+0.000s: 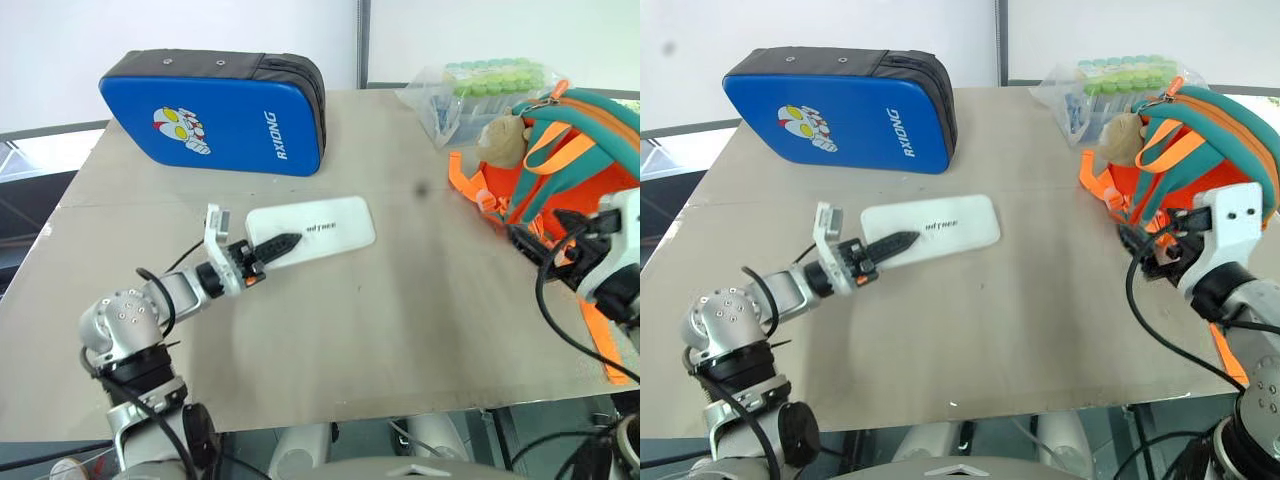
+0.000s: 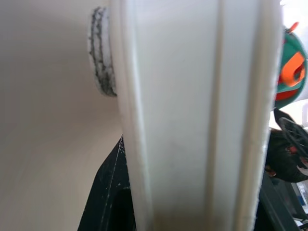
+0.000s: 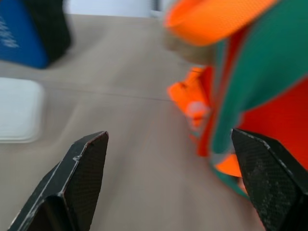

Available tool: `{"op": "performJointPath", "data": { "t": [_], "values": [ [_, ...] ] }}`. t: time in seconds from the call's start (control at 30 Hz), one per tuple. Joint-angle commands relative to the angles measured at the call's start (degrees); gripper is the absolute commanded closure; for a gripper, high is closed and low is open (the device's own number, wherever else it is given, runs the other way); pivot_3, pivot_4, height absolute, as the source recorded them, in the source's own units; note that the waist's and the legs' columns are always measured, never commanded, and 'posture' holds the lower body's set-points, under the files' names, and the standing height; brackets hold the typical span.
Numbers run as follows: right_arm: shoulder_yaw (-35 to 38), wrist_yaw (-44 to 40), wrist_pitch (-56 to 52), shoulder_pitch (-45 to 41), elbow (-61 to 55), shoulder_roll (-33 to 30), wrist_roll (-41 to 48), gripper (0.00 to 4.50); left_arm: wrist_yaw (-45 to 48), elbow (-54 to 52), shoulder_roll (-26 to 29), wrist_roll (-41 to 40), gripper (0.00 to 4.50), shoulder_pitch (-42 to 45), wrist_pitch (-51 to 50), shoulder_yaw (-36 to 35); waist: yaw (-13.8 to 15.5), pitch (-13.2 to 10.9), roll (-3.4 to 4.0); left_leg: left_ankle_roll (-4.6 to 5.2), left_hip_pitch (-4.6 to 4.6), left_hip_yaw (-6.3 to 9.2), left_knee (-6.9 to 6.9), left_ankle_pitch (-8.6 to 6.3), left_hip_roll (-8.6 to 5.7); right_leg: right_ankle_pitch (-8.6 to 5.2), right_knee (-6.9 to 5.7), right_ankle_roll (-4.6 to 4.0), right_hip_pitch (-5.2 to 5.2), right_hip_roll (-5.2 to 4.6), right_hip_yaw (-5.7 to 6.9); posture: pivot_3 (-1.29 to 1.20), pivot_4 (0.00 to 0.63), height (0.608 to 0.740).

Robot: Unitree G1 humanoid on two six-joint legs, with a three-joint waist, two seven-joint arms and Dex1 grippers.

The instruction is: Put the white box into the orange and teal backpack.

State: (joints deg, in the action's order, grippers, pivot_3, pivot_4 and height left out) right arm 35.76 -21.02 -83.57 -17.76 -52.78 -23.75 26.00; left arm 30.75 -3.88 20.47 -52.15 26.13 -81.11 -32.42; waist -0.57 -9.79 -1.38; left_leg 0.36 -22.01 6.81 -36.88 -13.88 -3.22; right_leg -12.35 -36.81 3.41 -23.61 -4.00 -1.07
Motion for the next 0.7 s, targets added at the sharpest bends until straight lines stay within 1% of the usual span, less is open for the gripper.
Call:
{"op": "performJointPath", "data": {
  "t": [0.03, 0.1, 0.13, 0.23, 0.27, 0.3, 0.37, 0.43, 0.5, 0.53, 0.6, 0.7],
  "values": [
    [-2.4, 6.9, 1.4, -6.7, 6.8, 1.7, -4.0, 0.49, -1.3, -1.6, -1.0, -2.4, 3.42, 3.0, 1.6, 1.4, -0.2, 0.0, 0.0, 0.0, 0.01, -0.03, 0.01, 0.0, 0.0, 0.0, 0.0, -0.01, 0.0, 0.0, -0.02, 0.0, 0.15, 0.74],
    [-5.8, 9.6, 6.6, -9.0, 14.1, 1.8, -7.0, 0.49, -2.2, -2.2, -1.4, -2.1, 3.42, 3.6, 2.4, 2.6, -0.2, 0.0, 0.0, -0.05, 0.02, -0.06, 0.09, 0.03, 0.0, 0.01, 0.01, -0.03, -0.03, 0.0, -0.04, 0.0, 0.15, 0.74],
    [-7.3, 10.9, 10.0, -10.0, 18.0, 2.0, -8.6, 0.49, -2.5, -2.6, -1.6, -2.2, 3.42, 3.9, 2.7, 3.0, -0.2, 0.0, 0.0, -0.23, 0.02, -0.09, 0.13, 0.13, 0.0, 0.01, 0.02, -0.03, -0.04, 0.0, -0.05, 0.0, 0.15, 0.74],
    [-10.7, 13.0, 20.5, -12.9, 28.6, 2.7, -11.7, 0.49, -3.6, -3.7, -2.0, -3.2, 3.42, 4.0, 3.5, 3.2, -0.2, 0.0, 0.0, -0.25, -0.02, -0.24, 0.25, 0.14, 0.0, 0.01, 0.04, -0.03, -0.16, -0.03, -0.18, 0.0, 0.15, 0.74],
    [-11.1, 13.3, 23.3, -14.0, 31.4, 3.0, -12.0, 1.0, -4.1, -4.2, -2.0, -3.5, 3.42, 3.9, 3.8, 3.1, -0.2, 0.0, 0.0, -0.25, -0.04, -0.26, 0.29, 0.14, 0.0, 0.01, 0.05, -0.03, -0.2, -0.03, -0.21, 0.0, 0.15, 0.74],
    [-11.8, 13.2, 26.6, -15.1, 34.4, 3.1, -12.4, 1.21, -4.7, -5.0, -2.1, -3.8, 3.42, 3.7, 4.2, 2.8, -0.3, 0.0, 0.0, -0.25, -0.05, -0.31, 0.3, 0.14, 0.0, 0.01, 0.05, -0.03, -0.25, -0.03, -0.26, 0.0, 0.15, 0.74],
    [-14.2, 12.1, 33.0, -15.8, 38.8, 1.1, -14.3, 2.23, -6.8, -6.8, -2.5, -2.9, 3.42, 2.5, 6.2, 2.4, -0.4, 0.0, 0.0, -0.25, -0.09, -0.45, 0.35, 0.14, 0.0, 0.01, 0.07, -0.02, -0.36, -0.02, -0.41, 0.0, 0.15, 0.74],
    [-16.5, 10.5, 37.4, -15.4, 41.4, -1.1, -15.8, 3.16, -8.5, -8.0, -3.0, -2.4, 3.42, 1.2, 8.2, 2.1, -0.3, 0.0, 0.01, -0.25, -0.09, -0.45, 0.36, 0.14, 0.01, 0.01, 0.11, -0.02, -0.36, -0.02, -0.4, 0.0, 0.15, 0.74],
    [-18.5, 7.4, 42.1, -15.7, 43.0, -2.6, -15.4, 4.17, -9.8, -9.5, -3.6, -2.3, 3.42, -0.2, 10.2, 2.5, -0.3, 0.0, 0.01, -0.25, -0.09, -0.54, 0.37, 0.14, 0.01, 0.01, 0.14, -0.01, -0.36, -0.03, -0.46, 0.0, 0.15, 0.74],
    [-19.2, 5.4, 44.0, -16.2, 43.6, -2.9, -14.5, 4.42, -10.7, -10.0, -4.0, -2.5, 3.42, -0.6, 10.9, 2.5, -0.3, 0.0, 0.0, -0.25, -0.1, -0.56, 0.37, 0.14, 0.01, 0.01, 0.14, -0.01, -0.36, -0.03, -0.47, 0.0, 0.15, 0.74],
    [-20.2, 1.3, 46.8, -17.5, 44.0, -2.9, -11.9, 4.42, -12.1, -10.8, -4.5, -2.8, 3.42, -1.2, 12.3, 2.8, -0.3, 0.0, 0.0, -0.25, -0.1, -0.57, 0.37, 0.14, 0.01, 0.01, 0.14, 0.0, -0.36, -0.02, -0.47, 0.0, 0.15, 0.74],
    [-20.9, -11.1, 45.0, -21.7, 40.1, -1.6, 0.6, 4.42, -13.3, -12.3, -5.1, -3.1, 3.42, -0.6, 16.6, 2.5, -0.7, -0.1, 0.03, -0.24, -0.08, -0.59, 0.37, 0.13, 0.06, 0.02, 0.12, 0.01, -0.36, 0.04, -0.46, 0.0, 0.15, 0.74]
  ]
}}
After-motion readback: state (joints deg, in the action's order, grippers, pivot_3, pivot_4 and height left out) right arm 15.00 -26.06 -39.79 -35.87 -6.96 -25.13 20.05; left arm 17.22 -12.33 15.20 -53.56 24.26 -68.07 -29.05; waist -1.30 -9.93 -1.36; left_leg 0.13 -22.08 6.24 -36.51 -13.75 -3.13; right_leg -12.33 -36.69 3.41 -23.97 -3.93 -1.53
